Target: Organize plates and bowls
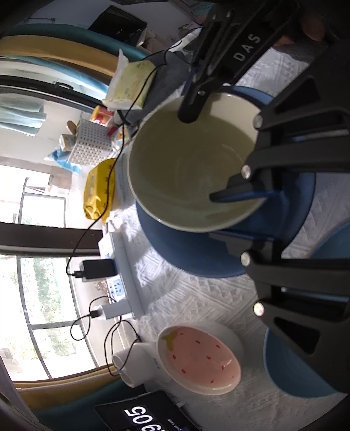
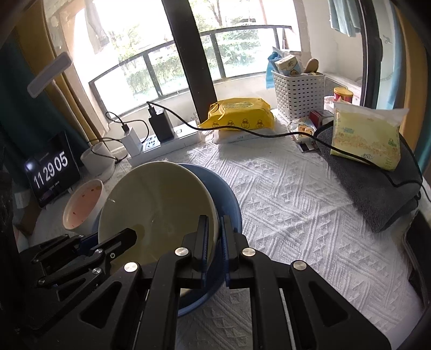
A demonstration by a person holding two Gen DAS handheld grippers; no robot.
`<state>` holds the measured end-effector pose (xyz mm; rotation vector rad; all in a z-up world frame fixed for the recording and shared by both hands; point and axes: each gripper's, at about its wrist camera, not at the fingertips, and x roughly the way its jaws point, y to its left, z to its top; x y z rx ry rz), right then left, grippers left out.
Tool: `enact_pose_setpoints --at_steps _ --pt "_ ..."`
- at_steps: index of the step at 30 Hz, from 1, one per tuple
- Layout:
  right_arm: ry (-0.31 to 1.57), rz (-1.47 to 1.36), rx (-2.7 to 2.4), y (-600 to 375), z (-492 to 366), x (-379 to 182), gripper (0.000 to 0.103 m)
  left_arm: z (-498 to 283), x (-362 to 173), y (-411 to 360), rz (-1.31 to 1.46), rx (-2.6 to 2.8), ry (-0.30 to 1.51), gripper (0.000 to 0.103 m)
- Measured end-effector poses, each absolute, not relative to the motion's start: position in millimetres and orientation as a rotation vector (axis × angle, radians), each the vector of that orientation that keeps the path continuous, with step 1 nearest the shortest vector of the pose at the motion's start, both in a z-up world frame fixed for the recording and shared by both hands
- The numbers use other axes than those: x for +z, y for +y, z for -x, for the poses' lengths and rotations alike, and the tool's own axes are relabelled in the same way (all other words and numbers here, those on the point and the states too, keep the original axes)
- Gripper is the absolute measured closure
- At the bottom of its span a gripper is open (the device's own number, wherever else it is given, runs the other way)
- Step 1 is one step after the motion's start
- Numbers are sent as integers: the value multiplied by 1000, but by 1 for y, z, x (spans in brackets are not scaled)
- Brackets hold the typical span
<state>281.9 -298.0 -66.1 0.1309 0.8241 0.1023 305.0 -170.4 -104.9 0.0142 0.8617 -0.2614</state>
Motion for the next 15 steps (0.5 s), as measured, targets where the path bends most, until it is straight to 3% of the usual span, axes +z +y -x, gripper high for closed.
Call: enact_pose_setpoints --at_steps 15 --pt "852 -51 87 -287 -293 -67 90 -299 -100 -165 -16 -269 846 81"
